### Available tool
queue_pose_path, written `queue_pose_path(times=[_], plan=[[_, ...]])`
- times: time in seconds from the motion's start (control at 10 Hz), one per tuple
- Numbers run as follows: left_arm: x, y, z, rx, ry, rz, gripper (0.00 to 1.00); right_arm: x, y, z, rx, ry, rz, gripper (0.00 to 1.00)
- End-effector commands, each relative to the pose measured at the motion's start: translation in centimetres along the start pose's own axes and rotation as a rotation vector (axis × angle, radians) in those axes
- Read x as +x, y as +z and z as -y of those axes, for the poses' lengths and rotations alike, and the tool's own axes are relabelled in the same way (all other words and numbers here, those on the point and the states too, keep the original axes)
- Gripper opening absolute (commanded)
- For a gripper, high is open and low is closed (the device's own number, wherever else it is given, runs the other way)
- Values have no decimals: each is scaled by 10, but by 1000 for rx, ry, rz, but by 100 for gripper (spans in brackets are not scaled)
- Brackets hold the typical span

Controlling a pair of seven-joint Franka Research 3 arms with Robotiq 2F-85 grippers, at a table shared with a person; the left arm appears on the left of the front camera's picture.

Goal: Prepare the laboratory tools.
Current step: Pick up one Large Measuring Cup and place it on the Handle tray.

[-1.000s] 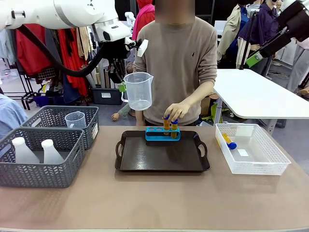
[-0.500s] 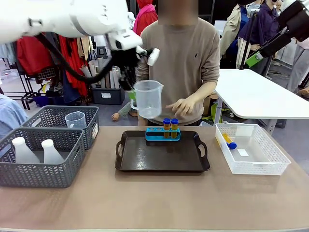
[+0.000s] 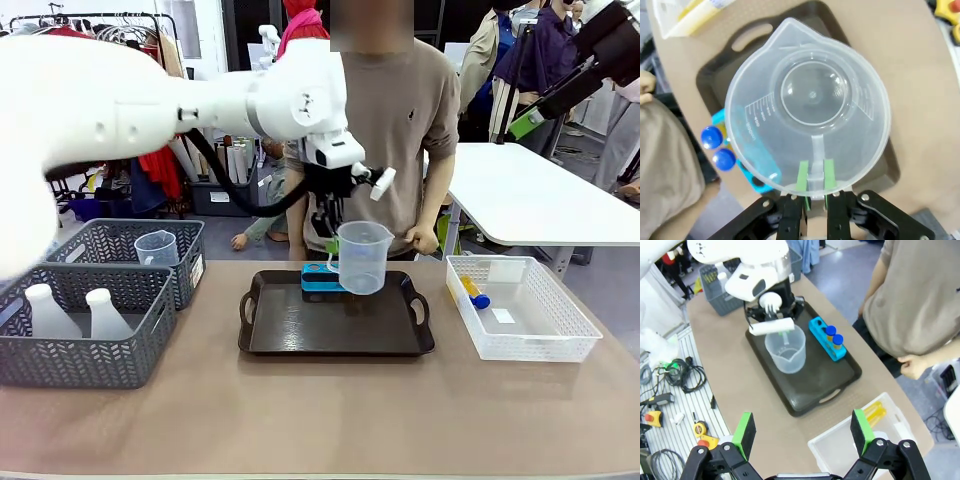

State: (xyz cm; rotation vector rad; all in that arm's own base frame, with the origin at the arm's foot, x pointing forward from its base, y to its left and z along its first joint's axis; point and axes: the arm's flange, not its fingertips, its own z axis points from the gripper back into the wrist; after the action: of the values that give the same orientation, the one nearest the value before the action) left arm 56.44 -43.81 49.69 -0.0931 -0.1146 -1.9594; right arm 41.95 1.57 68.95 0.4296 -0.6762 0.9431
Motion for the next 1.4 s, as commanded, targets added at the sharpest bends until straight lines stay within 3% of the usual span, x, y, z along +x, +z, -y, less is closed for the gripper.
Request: queue_pose_path(times=[0.0, 0.2, 0.3, 0.4, 0.6, 0.8, 1.3], plan=[[11, -1, -34, 9, -21, -15, 0, 1, 1, 0, 5, 4, 6, 100], [18, -7, -38, 5, -29, 7, 0, 1, 1, 0, 5, 4, 6, 100], [13, 25, -22, 25, -65, 46, 0, 1, 1, 0, 5, 4, 6, 100], [13, -26, -22, 4, -18, 8, 0, 1, 1, 0, 5, 4, 6, 100], [15, -8, -22, 22, -28, 20, 0, 1, 1, 0, 5, 4, 6, 100], [7, -36, -30, 37, 22, -21, 0, 1, 1, 0, 5, 4, 6, 100], [3, -83, -47, -10, 133, -14, 0, 1, 1, 0, 5, 4, 6, 100]])
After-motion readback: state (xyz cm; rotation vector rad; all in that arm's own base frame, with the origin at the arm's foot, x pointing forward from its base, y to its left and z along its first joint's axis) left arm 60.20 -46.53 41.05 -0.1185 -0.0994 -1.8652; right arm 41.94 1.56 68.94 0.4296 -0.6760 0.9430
